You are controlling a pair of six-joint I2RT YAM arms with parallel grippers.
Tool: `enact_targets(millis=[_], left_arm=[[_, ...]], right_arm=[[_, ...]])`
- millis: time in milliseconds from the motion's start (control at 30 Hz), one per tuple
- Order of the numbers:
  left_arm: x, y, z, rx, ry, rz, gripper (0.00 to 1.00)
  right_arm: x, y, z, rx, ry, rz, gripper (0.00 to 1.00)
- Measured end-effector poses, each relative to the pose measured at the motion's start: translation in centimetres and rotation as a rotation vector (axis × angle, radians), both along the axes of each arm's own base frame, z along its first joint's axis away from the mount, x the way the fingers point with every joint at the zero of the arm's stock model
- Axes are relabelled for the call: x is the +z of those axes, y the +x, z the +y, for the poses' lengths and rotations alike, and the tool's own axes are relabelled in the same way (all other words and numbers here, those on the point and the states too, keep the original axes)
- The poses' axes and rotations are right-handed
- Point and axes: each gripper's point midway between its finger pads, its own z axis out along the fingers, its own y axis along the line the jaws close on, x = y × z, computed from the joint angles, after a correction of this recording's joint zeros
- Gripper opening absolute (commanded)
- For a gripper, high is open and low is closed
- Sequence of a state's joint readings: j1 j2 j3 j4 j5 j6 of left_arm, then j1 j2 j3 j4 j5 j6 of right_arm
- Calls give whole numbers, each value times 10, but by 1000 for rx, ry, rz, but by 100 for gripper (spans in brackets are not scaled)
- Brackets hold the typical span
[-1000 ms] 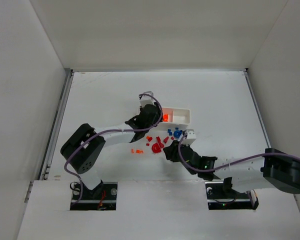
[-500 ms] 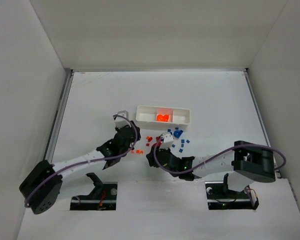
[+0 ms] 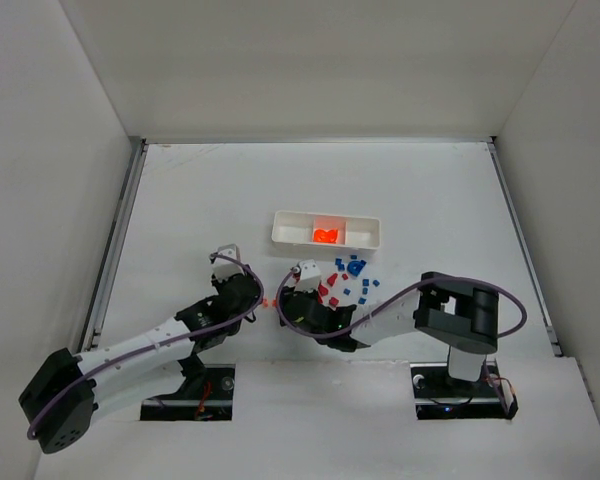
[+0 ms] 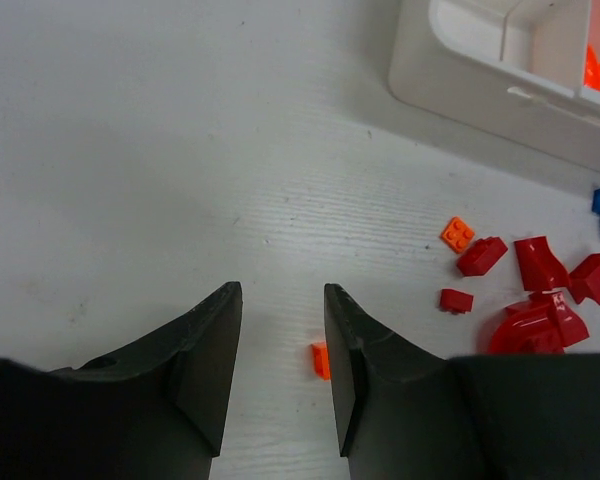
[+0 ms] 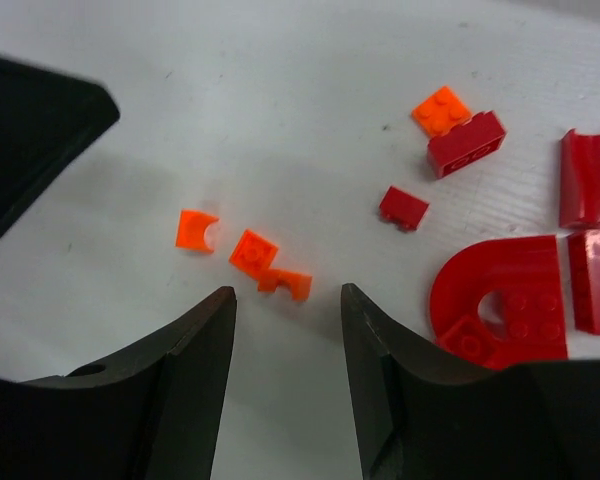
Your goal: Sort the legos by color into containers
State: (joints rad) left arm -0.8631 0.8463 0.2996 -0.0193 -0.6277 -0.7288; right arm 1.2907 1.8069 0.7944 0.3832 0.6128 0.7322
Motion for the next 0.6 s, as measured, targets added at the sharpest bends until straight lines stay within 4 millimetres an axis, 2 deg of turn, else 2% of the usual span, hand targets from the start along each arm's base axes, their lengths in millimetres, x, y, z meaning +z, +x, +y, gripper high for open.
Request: enact_targets(millis=[233, 367, 600], left_arm=[[-8, -9, -5, -25, 4, 32, 38], [-10, -14, -11, -49, -1, 40, 41], [-17, -23, -20, -94, 11, 65, 45]], right_arm=[[-1, 17, -2, -49, -13, -26, 38], [-2, 20, 0, -55, -14, -31, 29], [1, 20, -1, -58, -10, -34, 25]])
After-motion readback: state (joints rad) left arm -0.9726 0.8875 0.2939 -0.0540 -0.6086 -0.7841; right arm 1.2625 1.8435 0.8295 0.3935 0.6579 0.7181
